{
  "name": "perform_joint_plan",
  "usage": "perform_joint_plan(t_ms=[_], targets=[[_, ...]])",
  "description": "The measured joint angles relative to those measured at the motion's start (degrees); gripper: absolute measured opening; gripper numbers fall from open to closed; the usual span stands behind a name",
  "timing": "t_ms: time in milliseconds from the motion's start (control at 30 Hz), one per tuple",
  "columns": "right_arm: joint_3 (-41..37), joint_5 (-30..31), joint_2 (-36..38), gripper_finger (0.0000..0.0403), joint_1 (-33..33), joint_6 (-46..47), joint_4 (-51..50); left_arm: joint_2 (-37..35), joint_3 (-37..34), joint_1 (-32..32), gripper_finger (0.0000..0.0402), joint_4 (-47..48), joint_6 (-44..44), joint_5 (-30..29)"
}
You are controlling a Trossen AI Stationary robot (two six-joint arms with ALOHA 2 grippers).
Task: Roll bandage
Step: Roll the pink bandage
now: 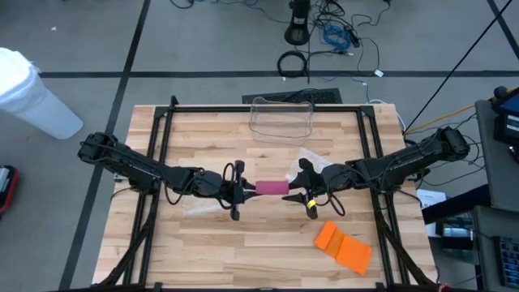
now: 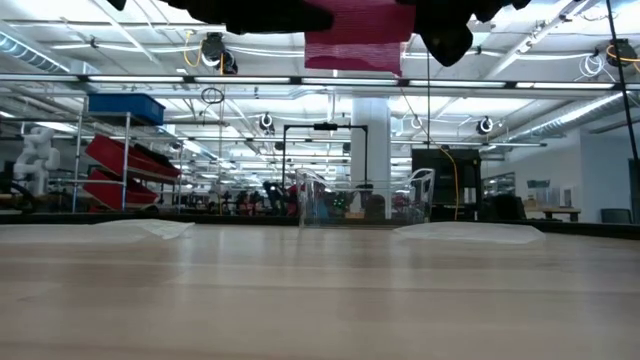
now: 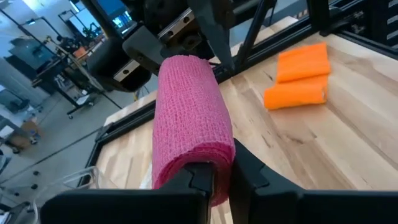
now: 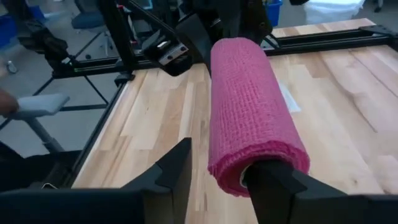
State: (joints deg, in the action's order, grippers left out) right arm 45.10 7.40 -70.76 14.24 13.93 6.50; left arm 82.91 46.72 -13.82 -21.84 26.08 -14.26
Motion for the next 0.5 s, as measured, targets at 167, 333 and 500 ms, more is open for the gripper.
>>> perform_joint_plan(t_ms=[167, 333, 500], targets=[[0.0, 3.0, 0.0, 0.0062, 0.0, -1.3, -0.1, 0.0, 0.0, -0.2, 0.0027, -0.1, -1.3, -0.3], [0.0, 4.4, 0.0, 0.0013, 0.3, -5.8, -0.6, 0.0, 0.0, 0.2, 0.0046, -0.4, -6.7, 4.7], [0.1, 7.2, 0.2, 0.0011, 0.7, -11.5, -2.4, 0.1, 0.1, 0.9, 0.0109, -1.6, -14.4, 9.6]])
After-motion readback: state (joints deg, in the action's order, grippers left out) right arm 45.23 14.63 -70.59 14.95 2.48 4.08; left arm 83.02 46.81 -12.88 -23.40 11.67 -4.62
